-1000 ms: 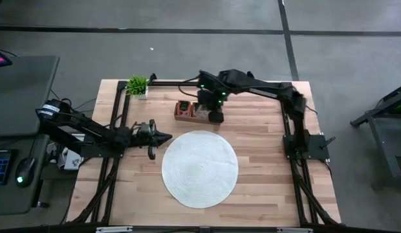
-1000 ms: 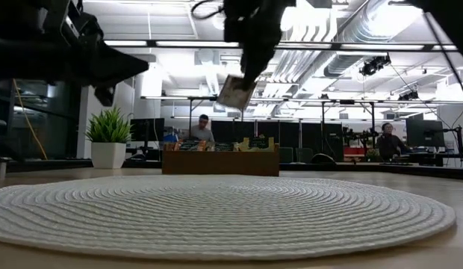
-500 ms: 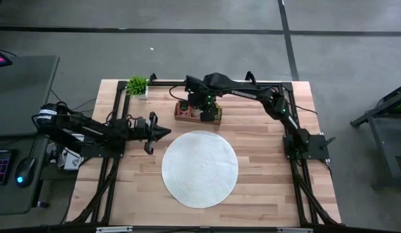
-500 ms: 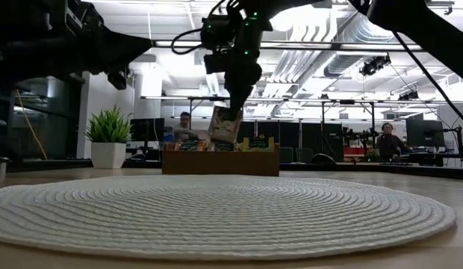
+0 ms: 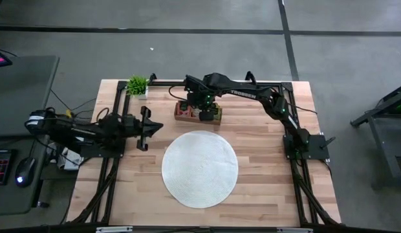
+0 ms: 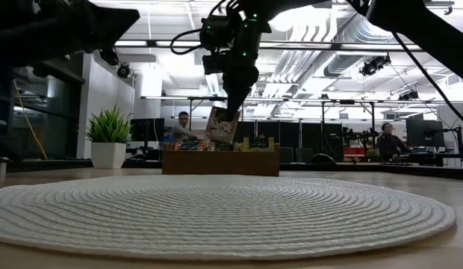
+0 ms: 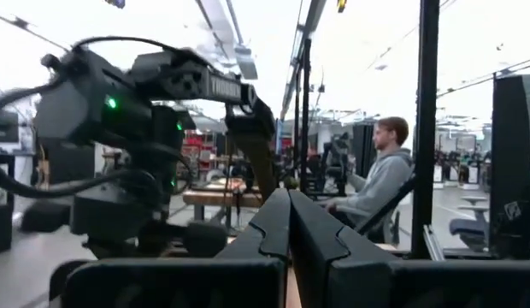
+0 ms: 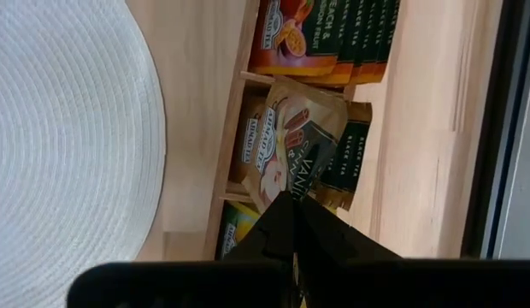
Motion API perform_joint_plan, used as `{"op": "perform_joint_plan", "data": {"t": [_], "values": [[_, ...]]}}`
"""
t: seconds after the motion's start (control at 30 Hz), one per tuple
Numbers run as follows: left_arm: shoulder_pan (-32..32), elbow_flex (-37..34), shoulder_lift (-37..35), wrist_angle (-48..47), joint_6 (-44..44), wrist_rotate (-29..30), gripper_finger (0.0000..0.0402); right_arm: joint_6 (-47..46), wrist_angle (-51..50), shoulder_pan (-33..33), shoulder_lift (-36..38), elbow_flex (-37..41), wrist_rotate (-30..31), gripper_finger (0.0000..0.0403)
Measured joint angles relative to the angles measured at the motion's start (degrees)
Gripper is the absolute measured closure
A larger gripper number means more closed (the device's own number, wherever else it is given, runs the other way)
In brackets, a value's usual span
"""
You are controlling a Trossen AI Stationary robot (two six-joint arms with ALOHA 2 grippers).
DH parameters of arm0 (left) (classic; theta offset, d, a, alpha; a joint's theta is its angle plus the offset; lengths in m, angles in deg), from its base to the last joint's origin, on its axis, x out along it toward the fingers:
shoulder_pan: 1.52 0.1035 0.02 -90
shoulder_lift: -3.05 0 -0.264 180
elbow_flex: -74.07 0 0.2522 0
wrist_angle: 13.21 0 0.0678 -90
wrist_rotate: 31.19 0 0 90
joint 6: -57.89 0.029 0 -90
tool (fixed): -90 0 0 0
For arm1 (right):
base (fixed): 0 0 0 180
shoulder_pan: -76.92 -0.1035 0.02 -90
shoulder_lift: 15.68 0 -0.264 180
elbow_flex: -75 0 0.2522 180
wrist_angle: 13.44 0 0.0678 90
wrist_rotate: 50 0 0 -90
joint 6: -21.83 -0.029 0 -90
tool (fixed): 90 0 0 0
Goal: Pick & Place Tea
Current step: Put the brown tea bag into the middle section of the wooden organizer
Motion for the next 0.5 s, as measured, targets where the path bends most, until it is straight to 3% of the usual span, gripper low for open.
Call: {"op": "perform_joint_plan", "data": {"t": [0.23, 0.5], "values": [[3.41, 0.00, -10.69, -6.59, 1.43, -3.69, 0.0402, 0.81, 0.15, 0.02, -0.29, 0.00, 0.03, 0.0403], [4.43, -0.02, -24.66, -21.50, 2.09, -3.53, 0.0402, 0.02, 1.09, 0.25, -1.12, 3.46, 0.10, 0.0403]]}}
